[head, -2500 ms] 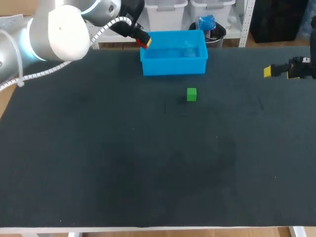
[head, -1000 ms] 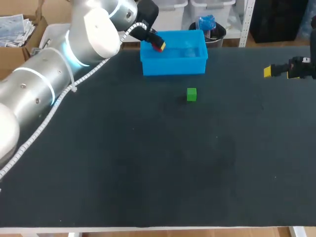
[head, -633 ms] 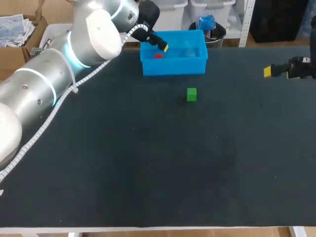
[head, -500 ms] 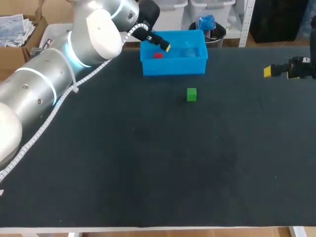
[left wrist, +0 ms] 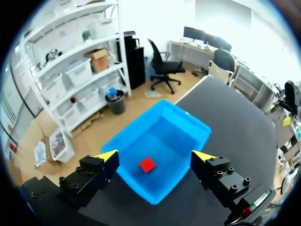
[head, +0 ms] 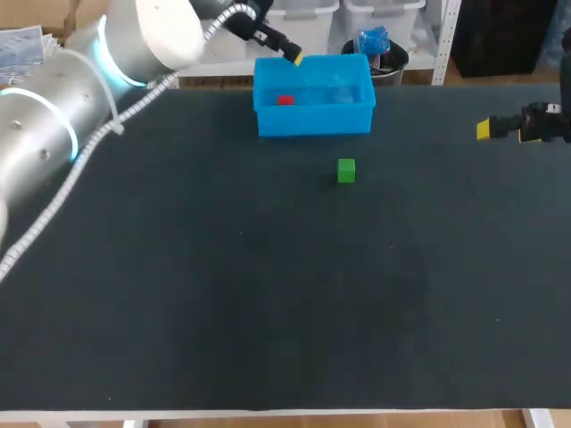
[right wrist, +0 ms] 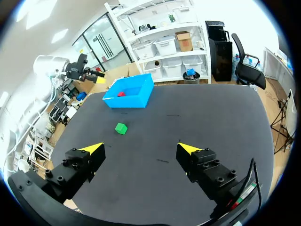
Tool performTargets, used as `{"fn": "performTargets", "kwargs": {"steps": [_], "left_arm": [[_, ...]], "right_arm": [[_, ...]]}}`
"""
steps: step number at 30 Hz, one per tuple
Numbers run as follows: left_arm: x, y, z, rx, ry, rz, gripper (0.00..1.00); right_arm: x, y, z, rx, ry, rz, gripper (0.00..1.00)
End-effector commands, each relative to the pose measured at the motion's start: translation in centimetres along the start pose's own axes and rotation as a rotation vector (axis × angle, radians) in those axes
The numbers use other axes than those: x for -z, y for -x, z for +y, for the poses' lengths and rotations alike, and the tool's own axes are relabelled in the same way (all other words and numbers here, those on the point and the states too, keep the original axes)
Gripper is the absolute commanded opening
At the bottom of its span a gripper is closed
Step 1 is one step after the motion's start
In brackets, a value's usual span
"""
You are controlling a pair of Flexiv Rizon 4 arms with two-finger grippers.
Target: Use the left arm to pick the red cube and place it into the blue plastic box first, then use the right arm to grasp the green cube and put it into the same blue plastic box after the first action is fully finished.
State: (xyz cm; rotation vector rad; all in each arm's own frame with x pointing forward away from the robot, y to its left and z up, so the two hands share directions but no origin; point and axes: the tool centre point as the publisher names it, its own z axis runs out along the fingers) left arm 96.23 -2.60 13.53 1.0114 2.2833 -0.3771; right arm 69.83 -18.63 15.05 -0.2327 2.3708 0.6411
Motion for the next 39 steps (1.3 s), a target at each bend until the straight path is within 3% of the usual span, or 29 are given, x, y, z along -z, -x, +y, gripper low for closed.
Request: {"fn": "performTargets", "kwargs": {"steps": [1,5,15,23,30,39], "left_arm": [[4.0,-2.9,-1.5,-0.019,0.037,-0.022,1.00],[5.5,-6.3,-2.2,-0.021,0.047,-0.019,1.00],[10.8,-14.4,-5.3,-0.007,0.102,-0.141,1.00],[14.1,-19.5,-8.1,0.007,0.070,-0.173,1.00],[15.9,-21.8,-9.0,0.015,0.023,-0.176,1.00],[16.9,-23.5,-8.0,-0.018,-0.088,-0.145,1.00]], "right_arm": [[-0.1,0.0,0.0,0.000,-0.001,0.001,1.00],[-0.1,0.0,0.0,0.000,-0.001,0.001,1.00],[-0.1,0.0,0.0,0.000,-0.001,0.001,1.00],[-0.1,0.0,0.0,0.000,-0.001,0.001,1.00],[-0.1,0.0,0.0,0.000,-0.001,0.001,1.00],[-0.1,0.0,0.0,0.000,-0.001,0.001,1.00]]}}
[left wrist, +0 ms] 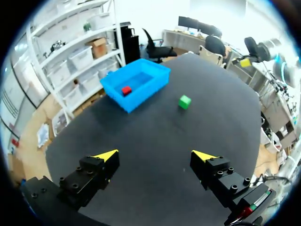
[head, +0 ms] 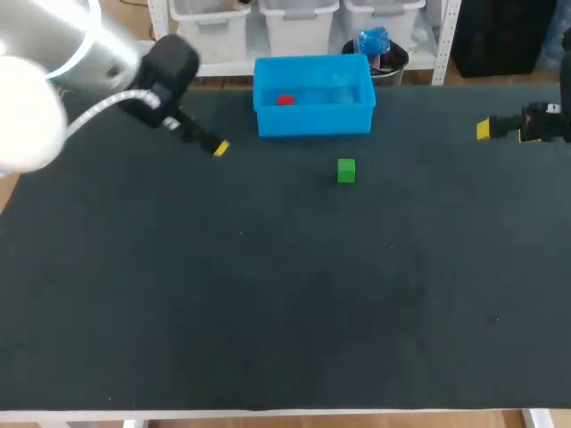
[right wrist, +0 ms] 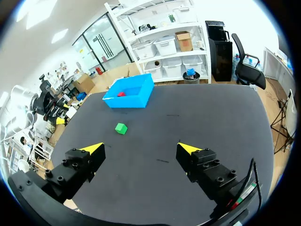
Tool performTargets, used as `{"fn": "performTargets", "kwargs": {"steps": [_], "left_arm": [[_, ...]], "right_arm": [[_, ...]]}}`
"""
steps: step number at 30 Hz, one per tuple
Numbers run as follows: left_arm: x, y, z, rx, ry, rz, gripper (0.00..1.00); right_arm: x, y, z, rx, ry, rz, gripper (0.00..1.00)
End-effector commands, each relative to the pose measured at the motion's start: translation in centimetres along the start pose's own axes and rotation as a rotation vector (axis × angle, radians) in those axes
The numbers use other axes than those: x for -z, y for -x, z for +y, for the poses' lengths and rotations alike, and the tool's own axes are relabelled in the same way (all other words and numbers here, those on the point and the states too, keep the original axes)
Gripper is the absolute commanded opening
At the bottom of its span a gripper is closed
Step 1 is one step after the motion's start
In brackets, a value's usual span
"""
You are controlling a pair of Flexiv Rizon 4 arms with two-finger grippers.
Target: Use the left arm to pick the red cube and place it into the blue plastic box first, then use the right arm to grasp the green cube and put it into the same blue plastic box after the first action is fully finished.
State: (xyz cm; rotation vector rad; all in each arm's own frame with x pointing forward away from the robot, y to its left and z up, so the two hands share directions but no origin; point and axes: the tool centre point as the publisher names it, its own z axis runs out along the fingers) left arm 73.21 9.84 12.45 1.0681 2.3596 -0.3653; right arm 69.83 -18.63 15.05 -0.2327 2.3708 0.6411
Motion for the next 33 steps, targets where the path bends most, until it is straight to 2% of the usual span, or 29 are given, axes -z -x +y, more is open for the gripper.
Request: {"fn": "performTargets", "kwargs": {"steps": [1,9,16,18,22,28,31,33], "left_arm": [[1.9,-3.7,0.8,-0.018,-0.073,-0.236,1.00],[1.4,-2.6,0.4,-0.067,-0.113,-0.230,1.00],[1.3,-2.3,0.1,-0.089,-0.110,-0.236,1.00],[1.3,-2.3,0.1,-0.089,-0.110,-0.236,1.00],[1.3,-2.3,0.1,-0.089,-0.110,-0.236,1.00],[1.3,-2.3,0.1,-0.089,-0.110,-0.236,1.00],[1.3,-2.3,0.1,-0.089,-0.110,-0.236,1.00],[1.3,-2.3,0.1,-0.089,-0.110,-0.236,1.00]], "right_arm": [[-0.1,0.0,0.0,0.000,-0.001,0.001,1.00],[-0.1,0.0,0.0,0.000,-0.001,0.001,1.00],[-0.1,0.0,0.0,0.000,-0.001,0.001,1.00],[-0.6,0.6,0.4,0.008,-0.024,0.036,1.00],[-2.5,1.9,2.0,0.026,-0.121,0.164,1.00],[-6.0,3.5,5.1,0.042,-0.208,0.250,1.00],[-7.9,3.8,6.8,0.062,-0.259,0.322,1.00],[-7.9,3.8,6.8,0.062,-0.259,0.322,1.00]]}}
